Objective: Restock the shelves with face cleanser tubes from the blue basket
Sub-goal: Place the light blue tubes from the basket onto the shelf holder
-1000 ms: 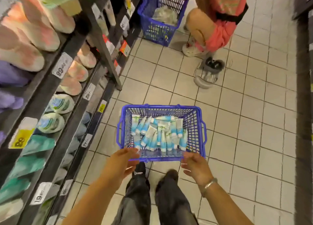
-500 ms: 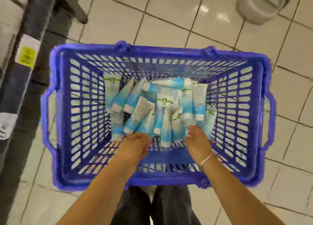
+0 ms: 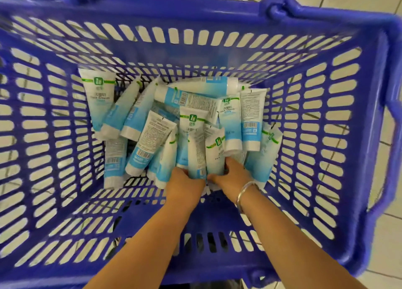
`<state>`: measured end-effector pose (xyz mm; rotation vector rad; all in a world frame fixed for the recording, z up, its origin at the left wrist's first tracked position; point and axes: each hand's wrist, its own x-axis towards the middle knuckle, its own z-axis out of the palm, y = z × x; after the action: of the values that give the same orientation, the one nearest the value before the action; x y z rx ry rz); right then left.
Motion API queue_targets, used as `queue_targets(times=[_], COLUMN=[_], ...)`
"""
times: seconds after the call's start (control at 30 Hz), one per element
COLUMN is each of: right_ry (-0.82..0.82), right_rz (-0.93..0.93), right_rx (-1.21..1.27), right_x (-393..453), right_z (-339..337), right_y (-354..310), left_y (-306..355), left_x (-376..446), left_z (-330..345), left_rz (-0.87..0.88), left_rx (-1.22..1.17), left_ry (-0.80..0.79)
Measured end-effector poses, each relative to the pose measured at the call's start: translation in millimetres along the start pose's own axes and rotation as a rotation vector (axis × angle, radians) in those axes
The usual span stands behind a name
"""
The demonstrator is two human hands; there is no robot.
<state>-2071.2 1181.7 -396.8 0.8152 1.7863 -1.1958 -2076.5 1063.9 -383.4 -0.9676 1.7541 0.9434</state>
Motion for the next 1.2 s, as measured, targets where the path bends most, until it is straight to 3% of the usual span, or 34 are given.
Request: queue_targets(times=[0.13,0.3,0.47,0.6,0.93,1.07,1.2], right_ry=[-0.082,-0.092,-0.162,-0.148,0.070,0.065,0.057], right_rz=[0.068,0.039,0.009,-0.003,-0.056,-0.160,-0.287], right_rx=[0.070,-0.012,0.215,0.298,0.502,0.459,0.644], right_x=[4.9,0.3,-10.8,-30.3,-129.9,-186.2,-251.6], right_z=[-15.5,-29.3,-44.1,-49.9,-23.1,-16.6,-32.0], right_y=[7.9,7.0,-3.7,-10.2,-82.0,-139.6,-229.0], left_y=[1.3,7.8,13.4,11.1,23.2,42.2,83.0], left_x=[2.5,17.3,14.1,-1.6,-94.8,-157.6,-232.6], left_z=[6.4,-8.0,-26.7,-41.0,-132.6,-184.0,-235.6], left_rz=[0.023,0.135,-0.048,-0.010,0.044,0.140,0.263], left_rx=[-0.089,-0.046,-0.403,-0.512,-0.872,-1.005,-1.067], left_ry=[-0.034,-0.242,-0.420,-0.421,-0.366,-0.338,-0.387])
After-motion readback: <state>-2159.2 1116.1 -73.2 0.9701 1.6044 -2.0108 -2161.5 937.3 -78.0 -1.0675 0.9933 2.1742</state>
